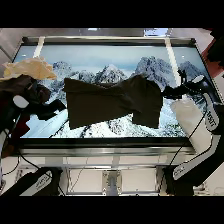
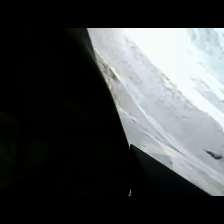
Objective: Fold the shirts.
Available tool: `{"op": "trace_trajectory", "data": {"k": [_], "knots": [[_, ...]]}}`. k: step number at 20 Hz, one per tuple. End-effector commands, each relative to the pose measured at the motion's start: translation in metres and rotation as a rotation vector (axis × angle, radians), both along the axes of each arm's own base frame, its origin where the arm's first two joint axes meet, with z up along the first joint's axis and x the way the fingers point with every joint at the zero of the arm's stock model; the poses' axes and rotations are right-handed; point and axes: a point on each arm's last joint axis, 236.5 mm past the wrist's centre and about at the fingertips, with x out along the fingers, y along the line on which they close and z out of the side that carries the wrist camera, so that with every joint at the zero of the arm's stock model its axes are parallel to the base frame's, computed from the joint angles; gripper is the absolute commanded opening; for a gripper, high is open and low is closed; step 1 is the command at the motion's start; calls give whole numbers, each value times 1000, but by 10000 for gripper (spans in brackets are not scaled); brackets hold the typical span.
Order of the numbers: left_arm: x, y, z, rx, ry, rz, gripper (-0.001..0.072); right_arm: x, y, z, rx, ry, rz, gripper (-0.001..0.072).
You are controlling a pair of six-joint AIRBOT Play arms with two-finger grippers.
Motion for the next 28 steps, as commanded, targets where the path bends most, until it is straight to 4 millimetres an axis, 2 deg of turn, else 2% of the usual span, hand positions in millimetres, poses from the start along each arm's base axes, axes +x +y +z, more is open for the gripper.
{"op": "trace_trajectory", "data": {"k": [1, 4, 5, 7, 10, 13, 18, 20, 22, 25, 28], "knots": [[-10, -16, -4, -118, -47, 101, 706, 0, 9, -17, 54, 21, 0, 388], [-11, -20, -3, -136, -40, 101, 706, 1, 8, -22, 48, 15, 7, 384], [-12, -22, -2, -145, -38, 100, 706, 1, 9, -21, 52, 14, 10, 326], [-15, -24, -3, -154, -24, 93, 706, 0, 18, -16, 88, 2, 39, 33], [-20, -23, -9, -161, 4, 124, 706, 0, 26, -8, 124, -9, 59, 29], [-30, -13, -33, -173, 74, 275, 705, -6, 34, -1, 163, 6, 74, 29], [-68, -21, -67, -185, 200, 284, 704, -17, 45, 5, 218, 40, 102, 29], [-75, -22, -73, -188, 220, 286, 704, -17, 49, 8, 239, 42, 104, 29], [-73, -22, -74, -193, 211, 298, 704, -18, 51, 10, 251, 43, 105, 29], [-55, -24, -68, -233, 144, 323, 704, -20, 53, 11, 258, 51, 112, 29], [-54, -28, -77, -259, 169, 335, 704, -24, 55, 12, 268, 63, 122, 29]]}}
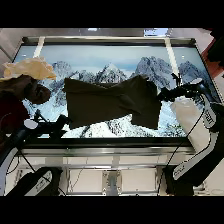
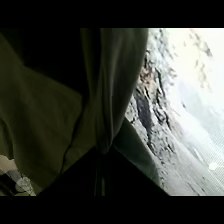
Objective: Fold the shirts.
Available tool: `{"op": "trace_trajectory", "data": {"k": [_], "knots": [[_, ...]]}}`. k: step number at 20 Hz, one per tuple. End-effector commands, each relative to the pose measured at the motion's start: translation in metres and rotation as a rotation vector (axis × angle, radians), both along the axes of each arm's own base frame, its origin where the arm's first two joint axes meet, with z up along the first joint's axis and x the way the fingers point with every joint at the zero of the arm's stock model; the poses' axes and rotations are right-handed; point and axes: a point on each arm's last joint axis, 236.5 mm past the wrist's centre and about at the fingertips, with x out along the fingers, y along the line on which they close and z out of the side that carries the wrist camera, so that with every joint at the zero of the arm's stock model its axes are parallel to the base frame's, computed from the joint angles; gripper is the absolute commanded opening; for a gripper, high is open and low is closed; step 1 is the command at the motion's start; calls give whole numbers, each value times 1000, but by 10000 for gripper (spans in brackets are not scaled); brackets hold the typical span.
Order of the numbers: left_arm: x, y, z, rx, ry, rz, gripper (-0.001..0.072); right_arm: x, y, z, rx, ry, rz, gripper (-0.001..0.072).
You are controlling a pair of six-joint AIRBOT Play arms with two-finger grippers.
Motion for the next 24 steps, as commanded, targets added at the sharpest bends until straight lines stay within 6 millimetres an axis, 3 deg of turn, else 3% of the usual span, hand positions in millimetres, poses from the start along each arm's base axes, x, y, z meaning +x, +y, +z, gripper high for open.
{"op": "trace_trajectory", "data": {"k": [1, 3, 4, 9, 11, 14, 16, 17, 18, 19, 21, 22, 24], "knots": [[6, -3, -7, -34, 6, 30, 704, -5, 3, 2, 16, 14, 16, 29], [8, -1, -11, -30, 8, 43, 696, -6, 4, 3, 19, 18, 20, 29], [10, 0, -11, -30, 2, 53, 598, -7, 4, 3, 20, 20, 21, 29], [21, -2, -7, -55, -31, 89, 575, -6, 5, 4, 26, 18, 18, 29], [23, -8, -9, -87, -31, 85, 532, -6, 5, 4, 28, 16, 17, 29], [29, -17, -10, -133, -51, 74, 392, -7, 7, 6, 39, 19, 20, 29], [34, -17, -7, -133, -77, 70, 192, -9, 9, 7, 48, 27, 28, 28], [38, -17, -5, -141, -93, 83, 18, -11, 11, 9, 58, 30, 33, 28], [45, -17, 0, -153, -119, 99, 12, -11, 12, 13, 65, 28, 37, 27], [56, -17, 10, -162, -169, 99, 12, -11, 13, 21, 73, 18, 40, 27], [91, -20, 51, -154, -351, 25, 13, -10, 10, 47, 57, -36, 40, 26], [112, -20, 83, -136, -470, -20, 13, -9, 6, 66, 44, -76, 35, 26], [150, -19, 173, -82, -737, -101, 13, -15, -1, 115, 16, -168, 33, 26]]}}
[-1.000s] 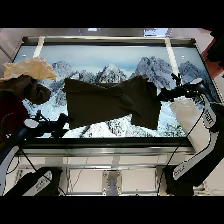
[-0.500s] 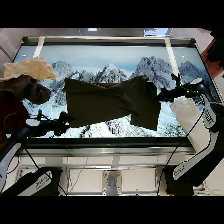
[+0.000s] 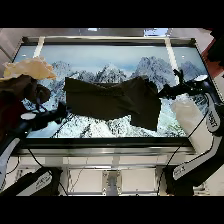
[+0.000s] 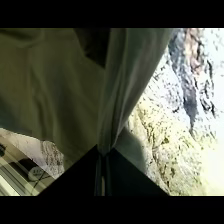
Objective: Fold the shirts.
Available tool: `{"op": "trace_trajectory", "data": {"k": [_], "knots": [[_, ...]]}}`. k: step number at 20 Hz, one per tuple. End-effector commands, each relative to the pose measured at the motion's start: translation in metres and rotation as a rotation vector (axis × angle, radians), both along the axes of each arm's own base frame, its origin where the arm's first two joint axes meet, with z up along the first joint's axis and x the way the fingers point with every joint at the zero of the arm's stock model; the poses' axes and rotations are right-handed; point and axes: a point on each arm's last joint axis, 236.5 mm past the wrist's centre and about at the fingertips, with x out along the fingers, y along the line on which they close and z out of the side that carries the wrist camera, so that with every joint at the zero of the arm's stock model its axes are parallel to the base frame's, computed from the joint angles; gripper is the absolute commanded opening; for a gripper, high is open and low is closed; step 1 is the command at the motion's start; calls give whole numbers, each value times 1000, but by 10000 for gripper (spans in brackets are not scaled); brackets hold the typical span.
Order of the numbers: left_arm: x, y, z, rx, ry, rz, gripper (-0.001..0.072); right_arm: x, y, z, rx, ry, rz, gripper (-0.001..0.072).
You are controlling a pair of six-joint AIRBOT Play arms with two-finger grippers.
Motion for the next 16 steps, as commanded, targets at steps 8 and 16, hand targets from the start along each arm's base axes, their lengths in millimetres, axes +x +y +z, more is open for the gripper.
{"op": "trace_trajectory", "data": {"k": [8, 16], "knots": [[-50, -22, 477, 330, -1210, -117, 12, -110, 11, 289, -236, -646, -28, 25], [-150, 15, 579, 729, -1378, 115, 12, -222, -2, 513, -758, -1314, -348, 22]]}}
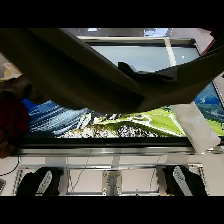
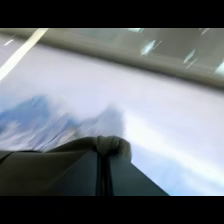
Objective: Fold the shirts.
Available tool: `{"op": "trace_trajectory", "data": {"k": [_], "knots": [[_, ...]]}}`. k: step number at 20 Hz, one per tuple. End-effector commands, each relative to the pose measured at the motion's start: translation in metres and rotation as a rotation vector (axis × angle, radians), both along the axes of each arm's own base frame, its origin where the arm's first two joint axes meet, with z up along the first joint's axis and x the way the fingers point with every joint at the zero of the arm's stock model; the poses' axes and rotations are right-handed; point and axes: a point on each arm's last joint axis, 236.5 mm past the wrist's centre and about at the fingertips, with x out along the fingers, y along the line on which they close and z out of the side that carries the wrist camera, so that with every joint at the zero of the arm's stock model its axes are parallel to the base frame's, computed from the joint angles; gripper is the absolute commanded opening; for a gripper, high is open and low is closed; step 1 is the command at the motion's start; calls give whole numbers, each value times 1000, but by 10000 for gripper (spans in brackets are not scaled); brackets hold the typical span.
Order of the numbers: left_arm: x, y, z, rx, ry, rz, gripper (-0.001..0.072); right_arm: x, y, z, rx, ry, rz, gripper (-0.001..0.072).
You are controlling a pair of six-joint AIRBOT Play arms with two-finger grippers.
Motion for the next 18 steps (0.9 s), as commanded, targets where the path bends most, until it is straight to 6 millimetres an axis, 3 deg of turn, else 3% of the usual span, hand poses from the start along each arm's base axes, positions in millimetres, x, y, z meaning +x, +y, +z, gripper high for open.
{"op": "trace_trajectory", "data": {"k": [1, 2, 3, 4, 7, 8, 10, 13, 15, 18], "knots": [[-10, 41, 11, 39, 4, 239, 11, -35, -34, 61, -100, -191, -254, 21], [1, 58, -1, 23, 69, 303, 12, -28, -52, 48, -81, -132, -308, 21], [14, 71, -20, 23, 150, 356, 12, -17, -61, 23, -62, -25, -310, 21], [27, 79, -41, 41, 239, 383, 11, -2, -58, -5, -29, 94, -255, 22], [57, 65, -105, 98, 488, 299, 11, 41, -20, -44, 156, 252, -4, 23], [63, 61, -117, 120, 530, 281, 12, 47, -14, -53, 180, 292, 42, 23], [66, 62, -116, 116, 525, 282, 12, 54, -14, -60, 185, 317, 49, 22], [63, 61, -98, 94, 467, 280, 12, 43, -17, -54, 140, 307, 20, 22], [57, 56, -85, 89, 432, 265, 11, 28, -11, -38, 105, 261, 16, 23], [40, 50, -57, 101, 356, 252, 12, -3, 4, 3, 41, 127, 9, 22]]}}
